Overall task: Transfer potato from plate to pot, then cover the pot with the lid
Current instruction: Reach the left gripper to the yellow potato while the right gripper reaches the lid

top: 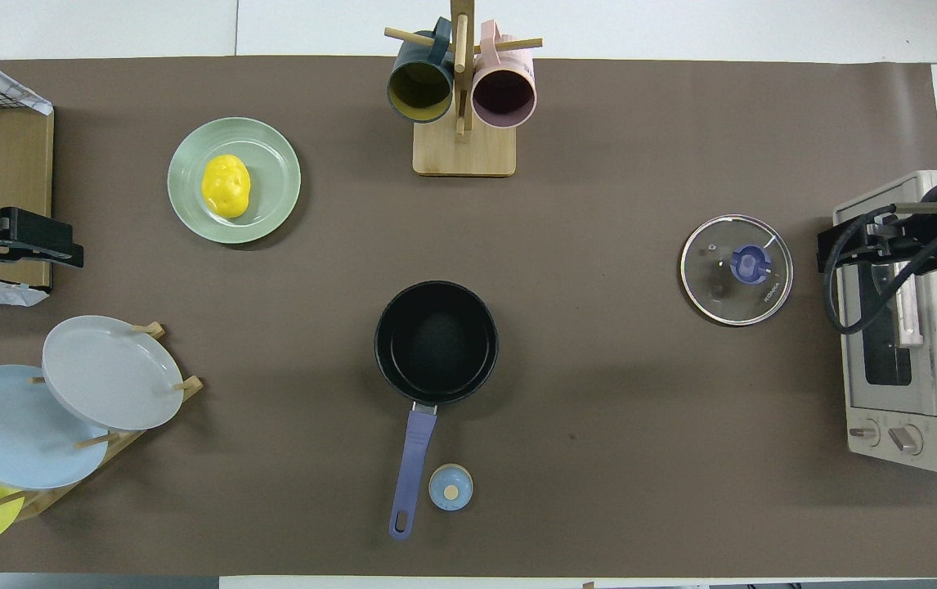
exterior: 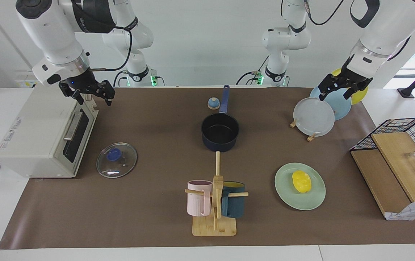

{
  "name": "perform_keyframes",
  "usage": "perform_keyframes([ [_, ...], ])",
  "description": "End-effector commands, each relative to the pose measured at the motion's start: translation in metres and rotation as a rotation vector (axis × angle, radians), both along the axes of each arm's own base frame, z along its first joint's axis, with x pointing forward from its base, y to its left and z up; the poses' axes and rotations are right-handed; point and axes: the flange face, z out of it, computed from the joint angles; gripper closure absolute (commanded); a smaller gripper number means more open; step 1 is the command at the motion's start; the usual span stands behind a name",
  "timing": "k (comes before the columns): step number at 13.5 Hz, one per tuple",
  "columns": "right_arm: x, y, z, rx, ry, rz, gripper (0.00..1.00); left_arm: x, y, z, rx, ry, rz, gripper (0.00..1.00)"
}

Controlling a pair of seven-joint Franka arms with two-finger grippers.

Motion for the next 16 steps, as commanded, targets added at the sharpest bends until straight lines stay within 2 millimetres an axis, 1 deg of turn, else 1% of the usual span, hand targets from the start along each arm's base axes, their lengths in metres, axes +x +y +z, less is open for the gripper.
perform_keyframes([
  [1,-0.004,-0.002,0.002,0.013,-0.012,-0.008,0.0,0.001,0.001,0.001,0.018,-0.011,-0.011,0.0],
  [5,-0.004,-0.002,0.002,0.013,-0.012,-0.008,0.0,0.003,0.002,0.0,0.017,-0.015,-0.008,0.0],
  [8,-0.004,-0.002,0.002,0.013,-0.012,-0.008,0.0,-0.003,0.003,-0.004,0.018,-0.003,-0.005,0.0],
  [10,-0.003,-0.001,0.002,0.013,-0.011,-0.007,0.0,0.002,0.0,-0.003,0.014,-0.039,0.002,0.0],
  [11,-0.004,-0.001,0.002,0.013,-0.012,-0.007,0.0,0.006,-0.002,-0.007,0.012,-0.045,0.004,0.0],
  [12,-0.004,-0.002,0.002,0.013,-0.012,-0.008,0.0,0.014,-0.004,-0.013,0.005,-0.044,0.006,0.0],
  [13,-0.003,-0.002,0.003,0.013,-0.014,-0.011,0.0,0.03,-0.01,-0.027,0.003,-0.034,-0.001,0.0],
  [14,-0.003,-0.005,0.002,0.013,-0.011,-0.014,0.0,0.051,-0.013,-0.044,0.004,-0.02,-0.002,0.0],
  [16,-0.004,-0.008,0.002,0.013,-0.011,-0.019,0.0,0.086,-0.015,-0.079,0.006,0.011,0.0,0.0],
])
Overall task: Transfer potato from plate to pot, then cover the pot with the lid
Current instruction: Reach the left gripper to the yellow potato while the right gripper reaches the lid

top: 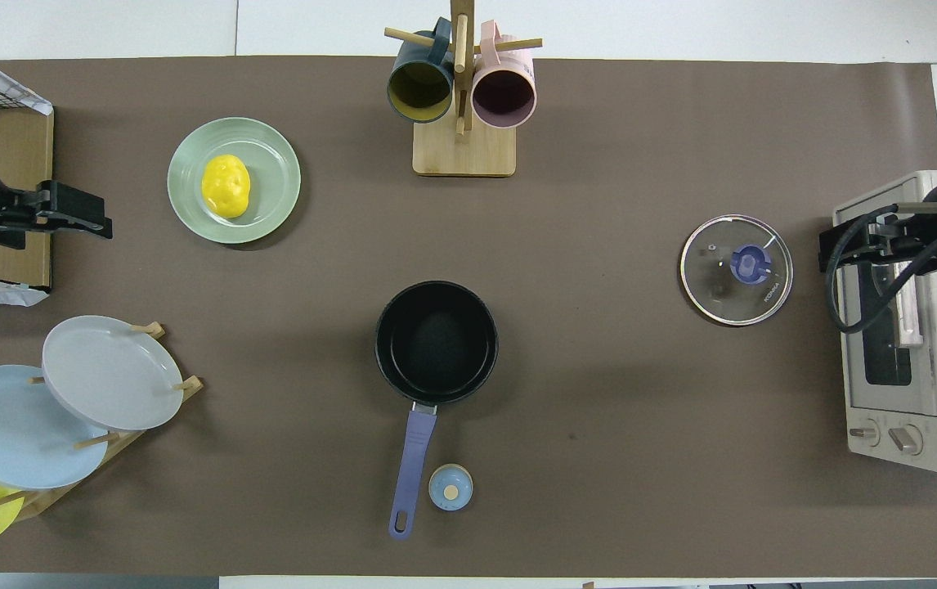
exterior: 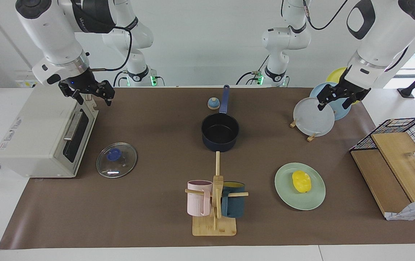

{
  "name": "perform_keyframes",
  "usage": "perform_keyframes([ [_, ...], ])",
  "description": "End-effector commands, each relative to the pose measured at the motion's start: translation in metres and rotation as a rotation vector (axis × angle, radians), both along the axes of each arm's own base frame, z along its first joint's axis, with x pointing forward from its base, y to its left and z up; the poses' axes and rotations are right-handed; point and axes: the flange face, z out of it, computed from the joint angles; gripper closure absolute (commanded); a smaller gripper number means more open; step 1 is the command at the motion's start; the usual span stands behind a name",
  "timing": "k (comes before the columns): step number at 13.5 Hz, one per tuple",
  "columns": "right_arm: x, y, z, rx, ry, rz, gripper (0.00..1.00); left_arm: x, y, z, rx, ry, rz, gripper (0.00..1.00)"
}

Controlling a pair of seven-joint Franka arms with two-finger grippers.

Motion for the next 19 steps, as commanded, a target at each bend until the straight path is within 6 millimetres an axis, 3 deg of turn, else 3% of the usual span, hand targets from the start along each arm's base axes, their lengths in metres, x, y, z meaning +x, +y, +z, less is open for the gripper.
perform_keyframes([
  [1,-0.004,-0.004,0.002,0.013,-0.011,-0.009,0.0,0.061,-0.01,-0.049,0.004,0.017,0.0,0.0],
  [5,-0.007,-0.002,0.008,0.015,-0.018,0.049,0.0,0.102,-0.015,-0.122,0.015,-0.034,-0.009,0.0],
  [7,0.004,0.002,-0.002,0.012,-0.088,0.123,0.0,0.117,-0.02,-0.164,0.015,-0.038,-0.034,0.0],
  [9,0.02,-0.008,-0.04,0.026,-0.058,0.147,0.0,0.126,-0.033,-0.193,0.014,-0.058,-0.099,0.0],
  [11,0.038,-0.005,-0.077,0.029,-0.047,0.175,0.0,0.128,-0.042,-0.213,0.014,-0.047,-0.13,0.0],
  [16,0.046,-0.002,-0.17,0.029,-0.089,0.314,0.0,0.127,-0.052,-0.227,0.031,-0.067,-0.198,0.0],
  [19,0.034,-0.004,-0.21,0.025,-0.083,0.337,0.0,0.122,-0.049,-0.244,0.04,-0.083,-0.228,0.0],
])
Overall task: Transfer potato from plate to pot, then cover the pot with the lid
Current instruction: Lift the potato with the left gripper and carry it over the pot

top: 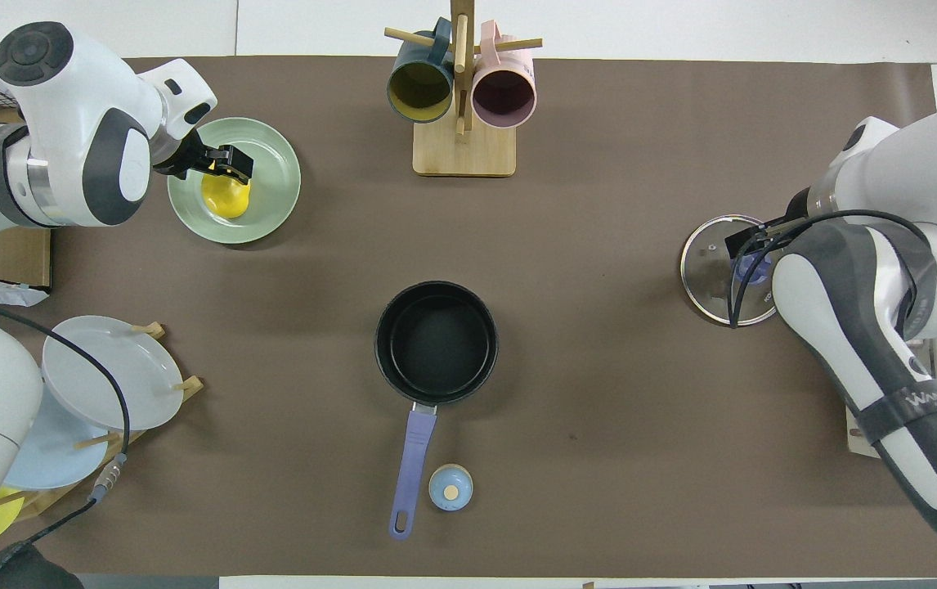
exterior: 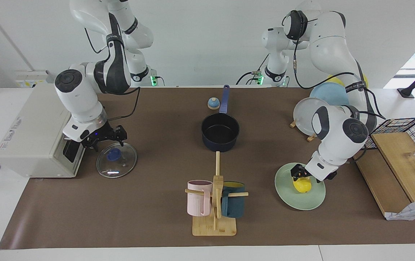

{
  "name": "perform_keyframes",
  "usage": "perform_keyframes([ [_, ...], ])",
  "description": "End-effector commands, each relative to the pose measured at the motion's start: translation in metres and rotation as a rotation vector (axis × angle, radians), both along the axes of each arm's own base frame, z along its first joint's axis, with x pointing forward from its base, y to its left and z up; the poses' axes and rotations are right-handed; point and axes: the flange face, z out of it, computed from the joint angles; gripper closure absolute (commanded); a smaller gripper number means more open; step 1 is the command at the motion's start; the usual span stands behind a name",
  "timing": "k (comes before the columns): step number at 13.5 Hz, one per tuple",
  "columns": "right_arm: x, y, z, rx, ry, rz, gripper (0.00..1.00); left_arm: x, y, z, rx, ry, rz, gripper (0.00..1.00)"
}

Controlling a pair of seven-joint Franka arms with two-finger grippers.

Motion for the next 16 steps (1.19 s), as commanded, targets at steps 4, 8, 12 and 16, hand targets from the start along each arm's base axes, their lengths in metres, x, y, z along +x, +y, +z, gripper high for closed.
perform_keyframes([
  [4,-0.007,-0.008,-0.047,0.003,-0.006,0.085,0.0,-0.001,0.0,-0.016,0.015,-0.042,-0.028,0.0],
  [8,0.0,-0.014,-0.057,0.003,-0.025,0.12,0.0,-0.005,0.001,-0.023,0.015,-0.047,-0.028,0.02],
  [12,0.001,-0.03,-0.076,0.006,-0.015,0.113,0.0,-0.005,0.001,-0.022,0.013,-0.048,-0.027,0.63],
  [16,-0.003,-0.027,-0.078,0.009,0.004,0.119,0.0,0.001,-0.002,0.009,-0.022,-0.036,0.011,1.0],
])
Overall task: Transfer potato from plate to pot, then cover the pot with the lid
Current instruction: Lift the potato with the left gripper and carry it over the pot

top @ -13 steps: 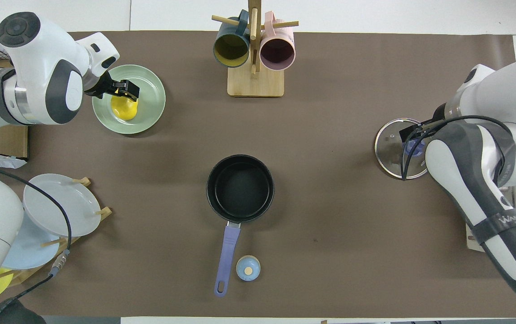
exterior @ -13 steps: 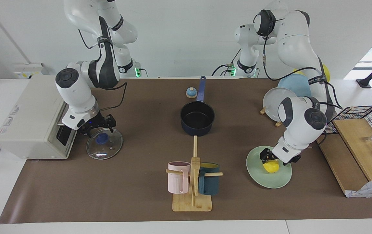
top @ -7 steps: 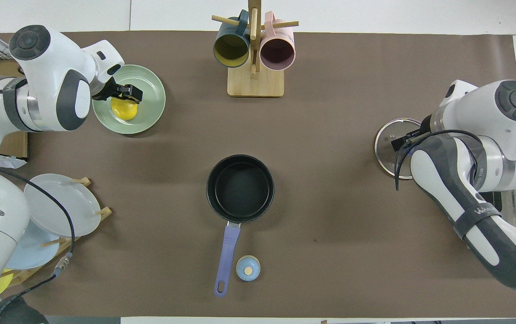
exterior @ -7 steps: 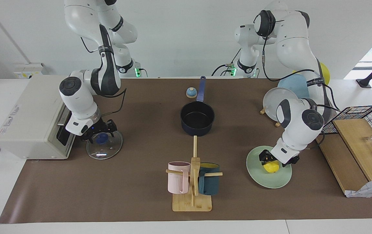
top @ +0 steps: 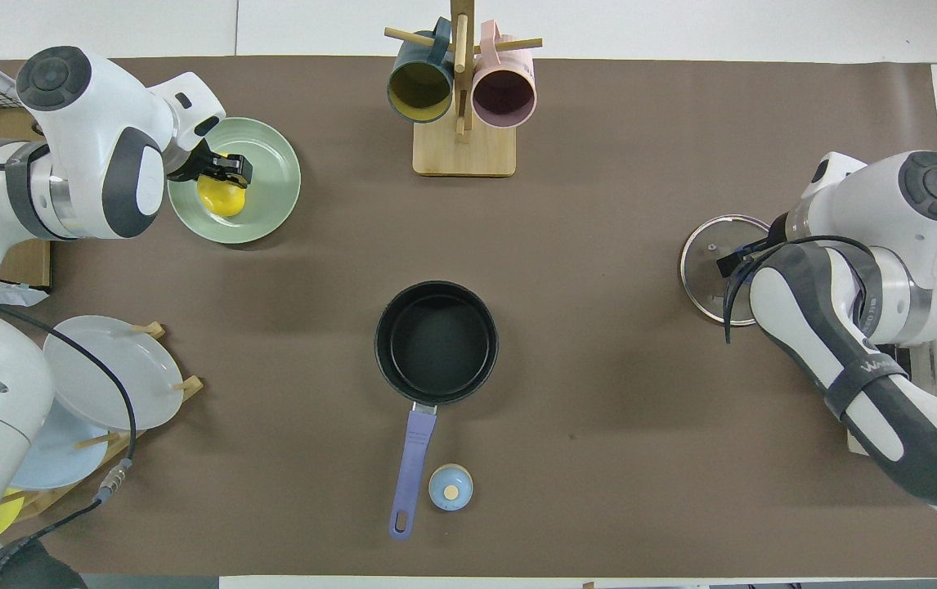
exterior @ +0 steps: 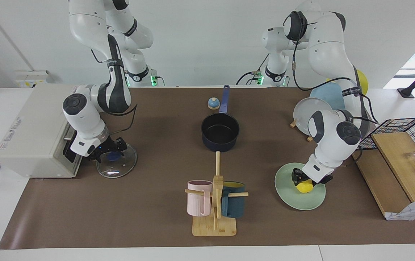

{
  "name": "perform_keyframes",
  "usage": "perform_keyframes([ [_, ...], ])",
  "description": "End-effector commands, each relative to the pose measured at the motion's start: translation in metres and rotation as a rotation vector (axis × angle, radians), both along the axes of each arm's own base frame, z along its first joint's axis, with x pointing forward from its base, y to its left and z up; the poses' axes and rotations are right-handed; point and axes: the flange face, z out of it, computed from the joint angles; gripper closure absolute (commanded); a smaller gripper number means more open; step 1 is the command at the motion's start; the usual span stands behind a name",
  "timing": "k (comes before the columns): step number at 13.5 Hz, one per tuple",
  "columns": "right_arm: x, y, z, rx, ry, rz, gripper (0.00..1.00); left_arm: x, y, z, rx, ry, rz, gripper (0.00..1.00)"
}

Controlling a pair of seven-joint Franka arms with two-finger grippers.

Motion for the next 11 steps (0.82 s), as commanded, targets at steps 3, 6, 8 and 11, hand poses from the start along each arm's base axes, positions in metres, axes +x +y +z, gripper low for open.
perform_keyframes([
  [3,-0.004,0.002,0.001,0.003,0.008,0.033,0.0,-0.027,-0.021,0.121,-0.07,0.039,0.124,1.0],
  [6,-0.004,0.002,0.001,0.003,0.01,0.033,0.0,-0.09,-0.077,0.203,-0.066,0.111,0.181,1.0],
  [8,-0.005,0.001,0.001,0.002,0.013,0.038,0.1,-0.134,-0.136,0.211,-0.063,0.136,0.212,1.0],
  [11,-0.005,0.002,0.001,0.003,0.022,0.056,0.36,-0.196,-0.215,0.179,-0.087,0.09,0.182,1.0],
])
